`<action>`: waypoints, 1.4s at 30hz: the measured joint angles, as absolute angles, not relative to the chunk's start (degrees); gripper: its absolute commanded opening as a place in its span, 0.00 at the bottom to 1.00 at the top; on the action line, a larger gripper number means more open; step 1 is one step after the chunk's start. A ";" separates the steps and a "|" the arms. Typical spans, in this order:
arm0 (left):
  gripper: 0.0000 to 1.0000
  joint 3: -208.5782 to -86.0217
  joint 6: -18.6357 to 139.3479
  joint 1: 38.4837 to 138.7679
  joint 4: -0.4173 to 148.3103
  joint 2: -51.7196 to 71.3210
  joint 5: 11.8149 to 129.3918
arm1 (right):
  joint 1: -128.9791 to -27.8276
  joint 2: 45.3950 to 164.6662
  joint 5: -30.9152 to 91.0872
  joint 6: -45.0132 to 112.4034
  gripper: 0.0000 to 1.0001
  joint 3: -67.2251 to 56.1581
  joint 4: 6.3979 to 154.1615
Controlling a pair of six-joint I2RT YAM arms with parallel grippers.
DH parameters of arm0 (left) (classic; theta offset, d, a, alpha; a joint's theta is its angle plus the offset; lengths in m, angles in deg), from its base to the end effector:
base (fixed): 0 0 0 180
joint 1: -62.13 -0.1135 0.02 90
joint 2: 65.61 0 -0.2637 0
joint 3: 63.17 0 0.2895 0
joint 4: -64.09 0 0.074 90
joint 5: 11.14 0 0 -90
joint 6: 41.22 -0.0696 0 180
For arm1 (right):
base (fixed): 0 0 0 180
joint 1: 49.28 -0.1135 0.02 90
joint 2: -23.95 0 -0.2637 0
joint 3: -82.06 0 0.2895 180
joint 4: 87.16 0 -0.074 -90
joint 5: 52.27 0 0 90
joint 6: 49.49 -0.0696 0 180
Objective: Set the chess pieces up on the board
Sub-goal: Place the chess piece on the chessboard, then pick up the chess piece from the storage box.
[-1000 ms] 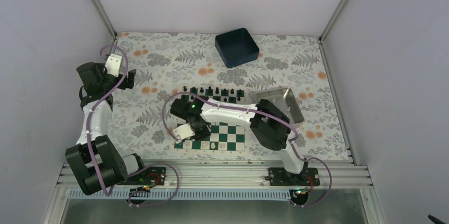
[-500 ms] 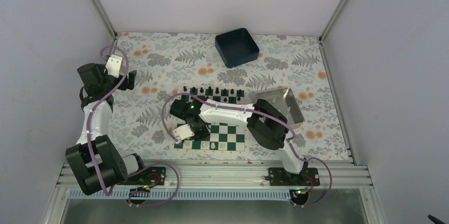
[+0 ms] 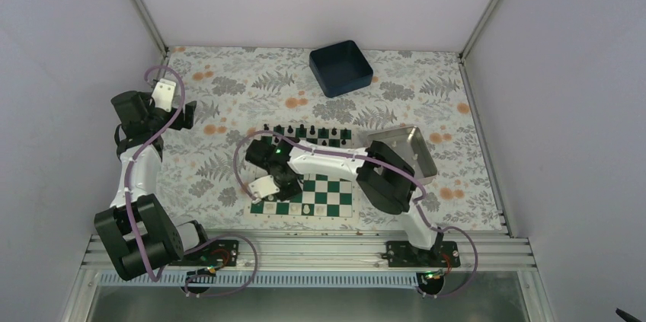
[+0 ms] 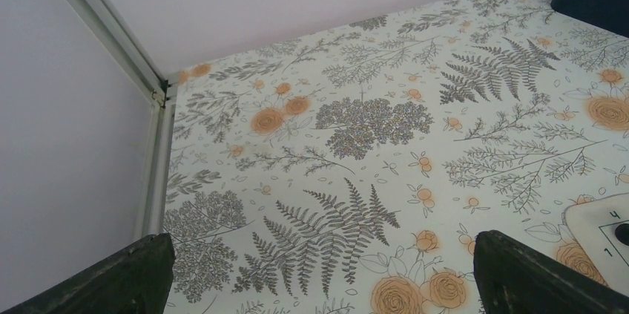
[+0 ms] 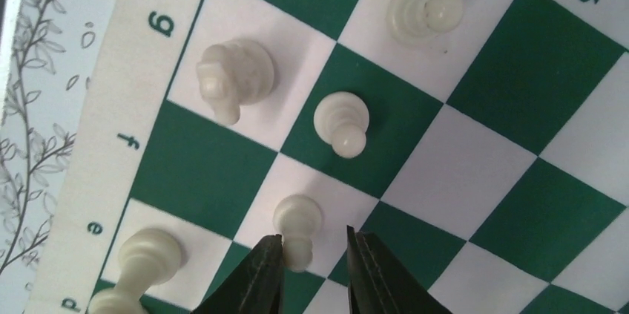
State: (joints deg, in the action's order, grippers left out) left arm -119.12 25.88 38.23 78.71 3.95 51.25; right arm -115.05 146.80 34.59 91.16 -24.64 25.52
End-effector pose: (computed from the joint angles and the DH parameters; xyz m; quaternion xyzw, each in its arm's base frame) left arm 0.3137 0.1037 0.2283 0.1152 0.8344 0.0100 0.5388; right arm 0.1843 0.4187 0.1119 -0.8491 0.5244 0.0346 0.0528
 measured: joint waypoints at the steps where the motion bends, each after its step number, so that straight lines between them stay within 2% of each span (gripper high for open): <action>1: 1.00 -119.12 25.88 38.23 78.71 3.95 51.25 | -114.95 146.60 34.61 91.03 0.27 -24.64 25.37; 5: 1.00 -119.12 25.88 38.23 78.71 3.95 51.25 | -114.09 142.60 34.44 90.75 0.30 -23.37 23.27; 11: 1.00 -119.12 25.88 38.23 78.71 3.98 51.20 | -108.50 125.07 34.68 89.74 0.32 -17.78 19.23; 14: 1.00 -119.12 25.88 38.23 78.71 3.98 51.20 | -99.84 117.92 35.46 89.70 0.33 -15.79 18.55; 19: 1.00 -119.12 25.88 38.23 78.71 3.98 51.20 | -78.99 111.72 36.91 91.12 0.34 -10.89 19.73; 23: 1.00 -119.12 25.88 38.23 78.71 3.98 51.20 | -66.25 110.91 36.97 93.44 0.34 -6.21 21.68; 29: 1.00 -119.12 25.88 38.23 78.71 3.98 51.20 | -58.31 114.43 35.90 95.99 0.33 -2.45 25.57; 42: 1.00 -119.10 25.88 38.23 78.71 3.98 51.23 | -54.73 125.40 31.79 97.46 0.32 -0.88 31.64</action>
